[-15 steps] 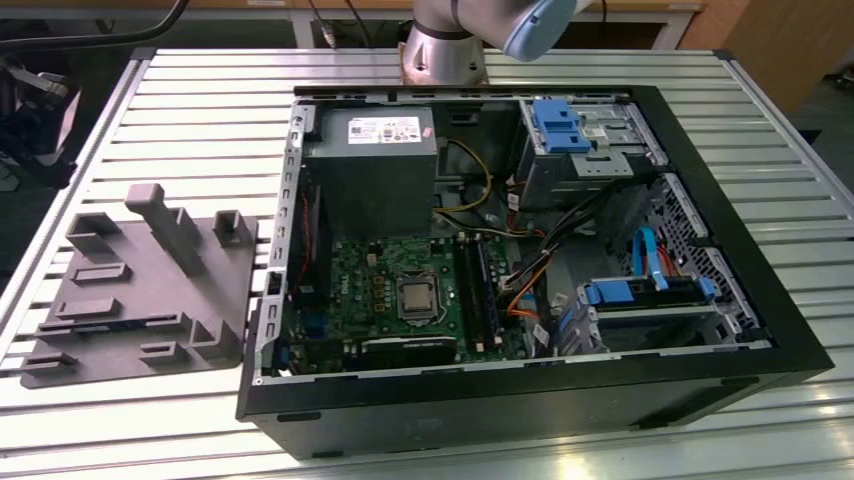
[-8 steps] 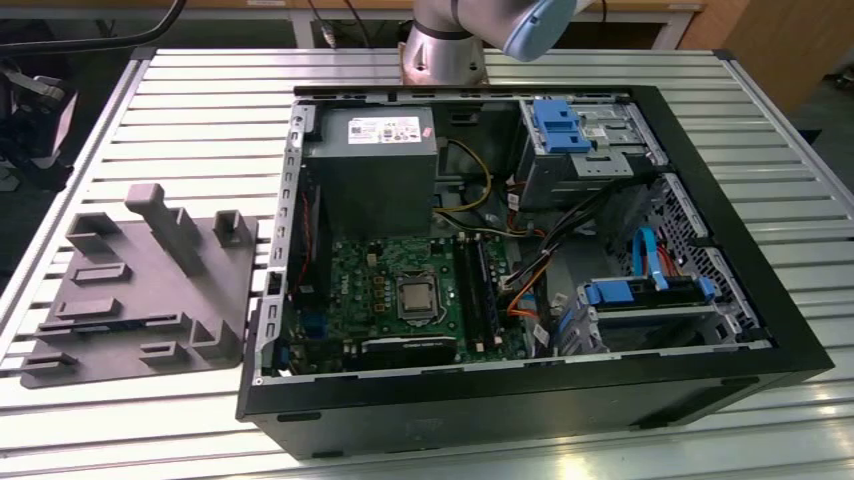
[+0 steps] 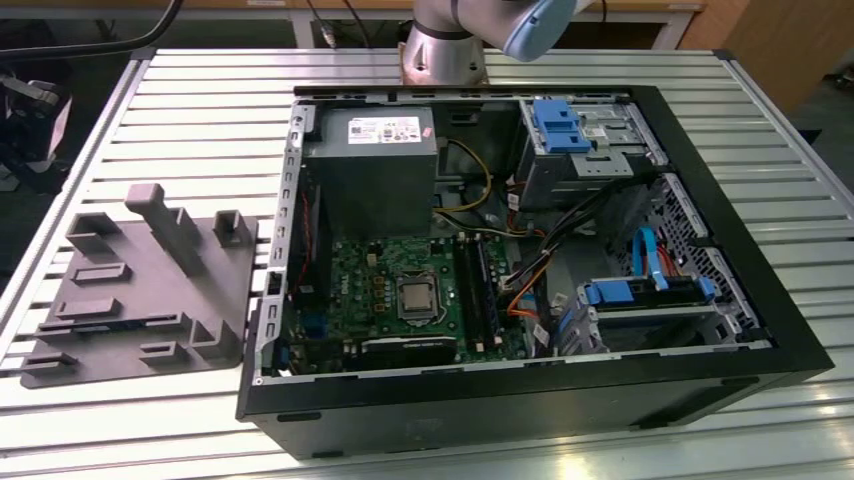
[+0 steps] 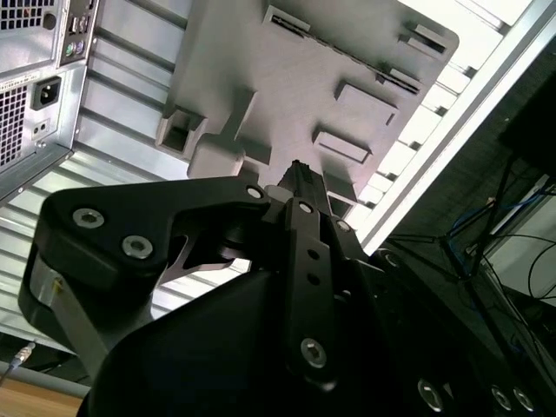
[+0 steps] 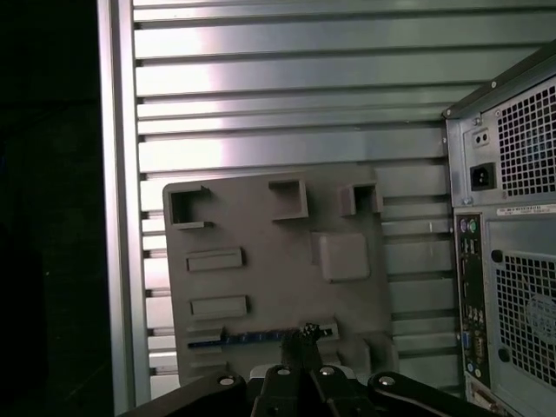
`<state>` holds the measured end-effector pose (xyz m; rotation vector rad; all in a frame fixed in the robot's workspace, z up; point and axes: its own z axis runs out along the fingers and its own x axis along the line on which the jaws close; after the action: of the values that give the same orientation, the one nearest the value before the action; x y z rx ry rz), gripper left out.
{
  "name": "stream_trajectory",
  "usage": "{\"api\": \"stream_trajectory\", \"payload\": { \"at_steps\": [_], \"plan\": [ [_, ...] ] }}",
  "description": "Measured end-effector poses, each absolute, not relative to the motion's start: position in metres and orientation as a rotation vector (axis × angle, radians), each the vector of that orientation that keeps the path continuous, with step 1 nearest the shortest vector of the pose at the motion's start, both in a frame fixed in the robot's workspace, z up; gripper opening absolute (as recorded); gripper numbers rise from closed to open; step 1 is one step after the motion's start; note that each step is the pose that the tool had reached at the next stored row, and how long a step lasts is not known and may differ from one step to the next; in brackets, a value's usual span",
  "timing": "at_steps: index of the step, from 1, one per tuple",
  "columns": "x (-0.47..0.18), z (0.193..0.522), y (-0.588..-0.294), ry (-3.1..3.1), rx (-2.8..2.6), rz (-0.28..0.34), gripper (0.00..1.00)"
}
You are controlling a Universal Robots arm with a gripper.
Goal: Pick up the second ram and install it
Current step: 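Reach for the second ram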
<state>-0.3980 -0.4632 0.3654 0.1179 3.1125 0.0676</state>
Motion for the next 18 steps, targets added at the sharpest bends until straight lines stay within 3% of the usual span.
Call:
{"api": "stream_trajectory", "payload": {
  "at_steps": [18],
  "plan": [
    [-0.4053,0.3592,-0.4697,3.112,0.118,0.068,0.11]
  ]
}}
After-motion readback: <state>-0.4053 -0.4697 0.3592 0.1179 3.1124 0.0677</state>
